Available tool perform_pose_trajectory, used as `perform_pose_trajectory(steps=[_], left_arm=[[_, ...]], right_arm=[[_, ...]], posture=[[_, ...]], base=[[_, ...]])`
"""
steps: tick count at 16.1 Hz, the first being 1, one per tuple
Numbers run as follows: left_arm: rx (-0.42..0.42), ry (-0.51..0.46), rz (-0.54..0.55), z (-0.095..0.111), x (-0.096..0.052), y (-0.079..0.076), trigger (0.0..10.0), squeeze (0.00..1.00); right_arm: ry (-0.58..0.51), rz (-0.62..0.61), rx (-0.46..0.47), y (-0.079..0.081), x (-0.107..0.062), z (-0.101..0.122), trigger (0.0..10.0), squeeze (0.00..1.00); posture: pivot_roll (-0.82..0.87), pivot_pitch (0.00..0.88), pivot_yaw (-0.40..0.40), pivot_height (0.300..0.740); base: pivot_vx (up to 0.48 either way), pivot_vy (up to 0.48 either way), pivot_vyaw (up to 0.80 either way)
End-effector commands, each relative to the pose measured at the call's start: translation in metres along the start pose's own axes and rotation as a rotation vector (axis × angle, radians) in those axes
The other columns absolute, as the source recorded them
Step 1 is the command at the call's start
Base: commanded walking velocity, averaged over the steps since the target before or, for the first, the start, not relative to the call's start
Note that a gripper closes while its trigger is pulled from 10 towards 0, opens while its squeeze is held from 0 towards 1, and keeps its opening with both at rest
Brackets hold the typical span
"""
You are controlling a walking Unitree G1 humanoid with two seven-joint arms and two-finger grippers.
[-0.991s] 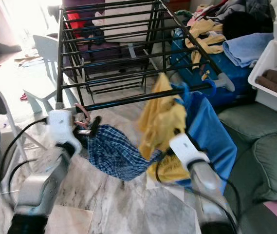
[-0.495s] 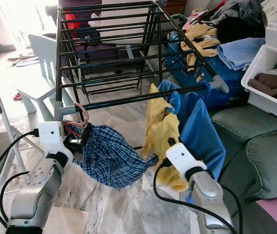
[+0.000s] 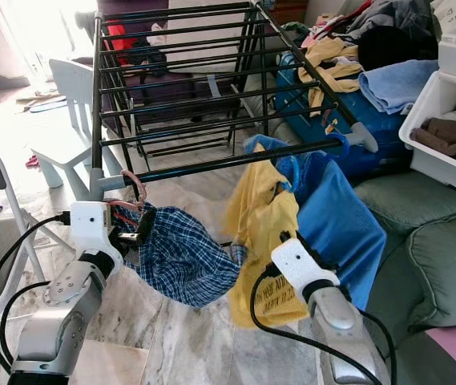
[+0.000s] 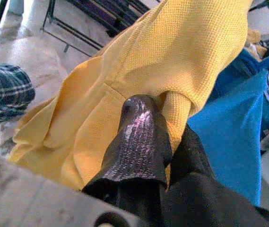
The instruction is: Hang hanger
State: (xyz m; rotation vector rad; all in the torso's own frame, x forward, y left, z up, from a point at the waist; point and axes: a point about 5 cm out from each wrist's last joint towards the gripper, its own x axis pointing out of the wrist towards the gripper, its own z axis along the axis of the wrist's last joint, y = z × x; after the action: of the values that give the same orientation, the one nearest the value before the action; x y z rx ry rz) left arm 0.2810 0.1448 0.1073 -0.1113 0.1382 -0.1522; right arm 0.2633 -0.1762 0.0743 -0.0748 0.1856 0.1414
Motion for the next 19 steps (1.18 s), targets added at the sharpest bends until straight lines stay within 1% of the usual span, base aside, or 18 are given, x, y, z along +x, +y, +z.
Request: perform_pose_trajectory(steps=[1,5,9,13,19], left_arm=[[0.018,0.014,0.001,0.0,0.0001,0.0019,10.0,0.0],[0.013,0.016,0.009,0.0012,-0.0011,0.001,10.0,0.0],[0.009,0.023,0.019,-0.0005,-0.002,0.0023,10.0,0.0],[-0.001,0.034,0.006,-0.0029,-0.0009,-0.0047,10.0,0.0],[0.0,0.036,-0.002,-0.0033,-0.0005,-0.0071,10.0,0.0]], right_arm=[[-0.053,-0.011,-0.006,0.0004,0.0003,0.0136,10.0,0.0],[-0.049,-0.009,0.013,0.0029,0.0046,0.0158,10.0,0.0],[-0.041,0.001,0.011,0.0041,0.0051,0.0169,10.0,0.0],[-0.046,-0.005,0.005,0.0022,0.0066,0.0193,10.0,0.0],[-0.055,-0.004,0.002,0.0024,0.009,0.0228,10.0,0.0]], posture=[[-0.13,0.0,0.049,0.74],[-0.12,0.0,0.038,0.74],[-0.12,0.0,0.029,0.74],[-0.12,0.0,0.031,0.74],[-0.13,0.0,0.026,0.74]], base=[[-0.274,0.0,0.0],[-0.281,0.0,0.0],[-0.28,0.0,0.0],[-0.278,0.0,0.0],[-0.291,0.0,0.0]])
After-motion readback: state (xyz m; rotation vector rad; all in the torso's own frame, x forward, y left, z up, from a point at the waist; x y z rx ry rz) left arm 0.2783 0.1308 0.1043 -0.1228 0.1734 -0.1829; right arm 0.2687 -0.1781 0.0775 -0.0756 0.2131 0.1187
